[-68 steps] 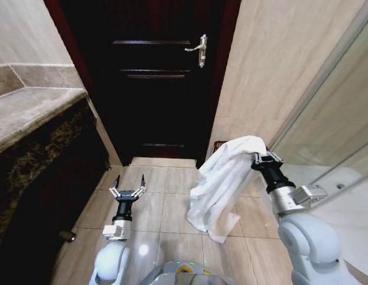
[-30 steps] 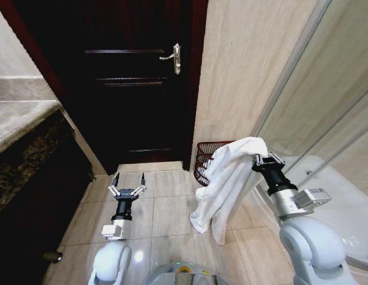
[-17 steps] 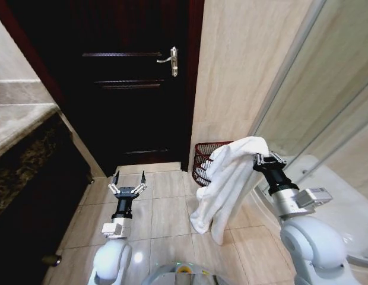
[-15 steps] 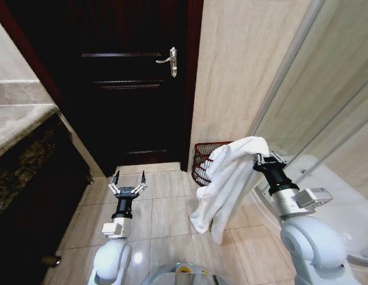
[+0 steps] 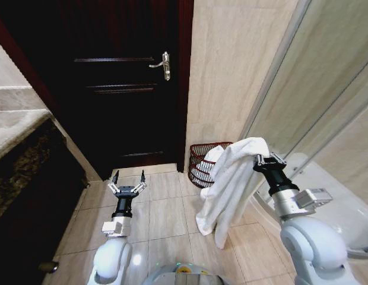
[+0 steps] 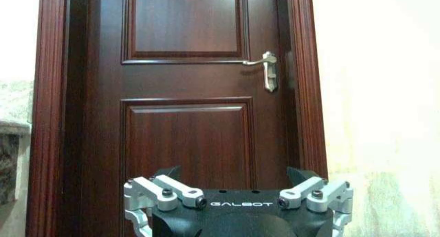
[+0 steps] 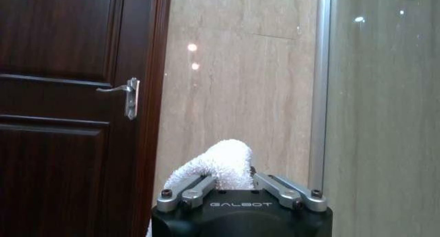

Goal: Discard the used towel into the hamper.

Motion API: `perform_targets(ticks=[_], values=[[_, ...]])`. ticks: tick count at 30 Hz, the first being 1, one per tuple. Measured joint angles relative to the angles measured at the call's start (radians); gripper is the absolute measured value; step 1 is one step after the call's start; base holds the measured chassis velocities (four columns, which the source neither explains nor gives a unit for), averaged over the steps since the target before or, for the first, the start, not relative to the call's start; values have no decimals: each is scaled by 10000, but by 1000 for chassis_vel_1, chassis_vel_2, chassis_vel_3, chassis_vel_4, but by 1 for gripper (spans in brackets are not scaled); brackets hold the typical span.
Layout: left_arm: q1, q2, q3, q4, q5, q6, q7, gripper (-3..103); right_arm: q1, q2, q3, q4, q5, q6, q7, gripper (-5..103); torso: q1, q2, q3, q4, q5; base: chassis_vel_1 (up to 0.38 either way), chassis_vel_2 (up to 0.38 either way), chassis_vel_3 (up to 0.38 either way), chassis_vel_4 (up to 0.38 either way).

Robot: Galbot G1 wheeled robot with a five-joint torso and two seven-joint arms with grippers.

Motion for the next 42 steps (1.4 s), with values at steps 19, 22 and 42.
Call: perform_targets(ticks=[19, 22, 42], values=[[-137, -13, 16, -62, 62, 145, -1, 100, -24, 36, 10, -4, 3, 62, 229, 8, 316, 777, 457, -1, 1, 0, 0, 0, 0], [-185, -12, 27, -39, 194, 161, 2, 100, -25, 52, 28, -5, -1, 62, 236, 8, 388, 967, 578, 0, 1, 0, 0, 0, 0], [-141, -102, 116, -111, 221, 384, -170, 100, -105, 91, 55, -5, -55, 164, 186, 8, 677, 1698, 1021, 2, 1, -18, -18, -22, -20]])
